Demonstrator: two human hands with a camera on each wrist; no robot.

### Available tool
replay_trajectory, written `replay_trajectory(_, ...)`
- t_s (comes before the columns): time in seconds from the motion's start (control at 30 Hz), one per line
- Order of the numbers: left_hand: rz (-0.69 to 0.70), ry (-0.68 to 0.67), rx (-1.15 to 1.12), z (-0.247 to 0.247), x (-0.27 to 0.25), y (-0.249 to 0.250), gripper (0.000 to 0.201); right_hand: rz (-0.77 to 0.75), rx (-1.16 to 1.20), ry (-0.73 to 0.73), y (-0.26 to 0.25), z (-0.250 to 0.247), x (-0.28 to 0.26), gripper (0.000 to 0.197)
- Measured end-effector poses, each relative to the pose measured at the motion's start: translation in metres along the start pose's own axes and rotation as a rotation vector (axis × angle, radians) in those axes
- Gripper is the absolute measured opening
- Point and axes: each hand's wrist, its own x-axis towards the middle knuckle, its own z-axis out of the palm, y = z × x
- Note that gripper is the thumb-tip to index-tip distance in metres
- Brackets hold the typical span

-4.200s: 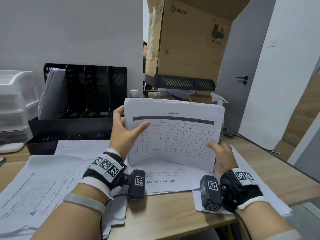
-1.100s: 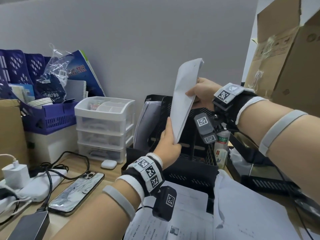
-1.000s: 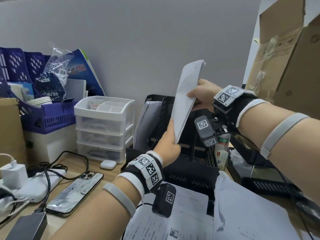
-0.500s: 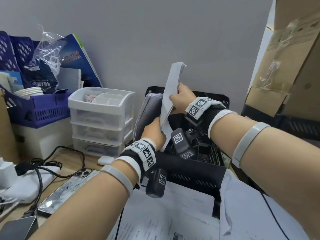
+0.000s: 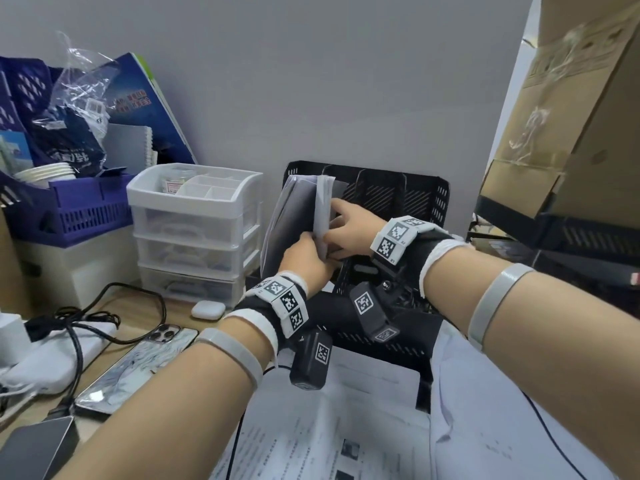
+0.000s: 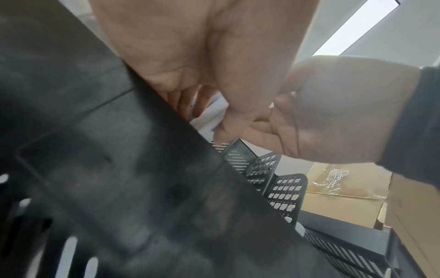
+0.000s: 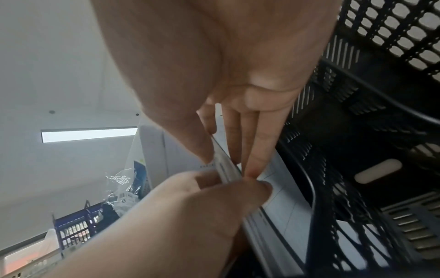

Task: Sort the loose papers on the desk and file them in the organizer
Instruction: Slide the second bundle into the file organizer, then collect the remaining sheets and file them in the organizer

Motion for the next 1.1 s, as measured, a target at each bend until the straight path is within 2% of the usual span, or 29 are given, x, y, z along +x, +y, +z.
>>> replay_trajectory(0.1,0.076,0.215,-0.160,0.000,-0.026,-0.001,0.046,0.020,0.077,-0.058,0.001,0.000,-0.018,0.056)
replay_trajectory(0.2,0.169,0.475,-0.165,0.002,-0.053,0.003,0.035,0.031,0.101,-0.137,0.002,-0.011,-0.046,0.042)
replay_trajectory(0.27,0.160,0.470,-0.191,0.003,-0.072,0.012,0.030,0.055,0.143,-0.133,0.008,-0.021,-0.071,0.037)
replay_trajectory(0.37,0.123,0.267,-0.321,0.018,-0.098,0.027,0.018,0.104,0.215,-0.092,0.026,-0.032,-0.119,0.033)
replay_trajectory(0.43,0.147,0.013,-0.352,0.036,-0.121,0.038,0.015,0.168,0.233,-0.066,0.044,-0.039,-0.155,0.031)
replay_trajectory(0.53,0.251,-0.374,-0.227,0.068,-0.154,0.053,0.008,0.310,0.191,-0.017,0.078,-0.049,-0.210,0.028)
replay_trajectory(0.6,0.312,-0.581,-0.123,0.087,-0.176,0.065,0.014,0.436,0.166,0.048,0.107,-0.057,-0.248,0.026)
replay_trajectory(0.67,0.340,-0.717,0.056,0.105,-0.188,0.073,0.032,0.555,0.205,0.110,0.131,-0.063,-0.283,0.025)
replay_trajectory(0.77,0.320,-0.743,0.296,0.126,-0.194,0.074,0.053,0.721,0.227,0.184,0.162,-0.071,-0.325,0.028)
replay_trajectory(0.87,0.297,-0.725,0.391,0.139,-0.194,0.073,0.058,0.881,0.276,0.161,0.179,-0.074,-0.356,0.033)
replay_trajectory(1.0,0.247,-0.685,0.344,0.150,-0.185,0.070,0.052,0.962,0.381,0.206,0.193,-0.065,-0.373,0.038)
replay_trajectory(1.1,0.196,-0.705,0.210,0.155,-0.177,0.063,0.043,0.972,0.533,0.261,0.199,-0.056,-0.374,0.042)
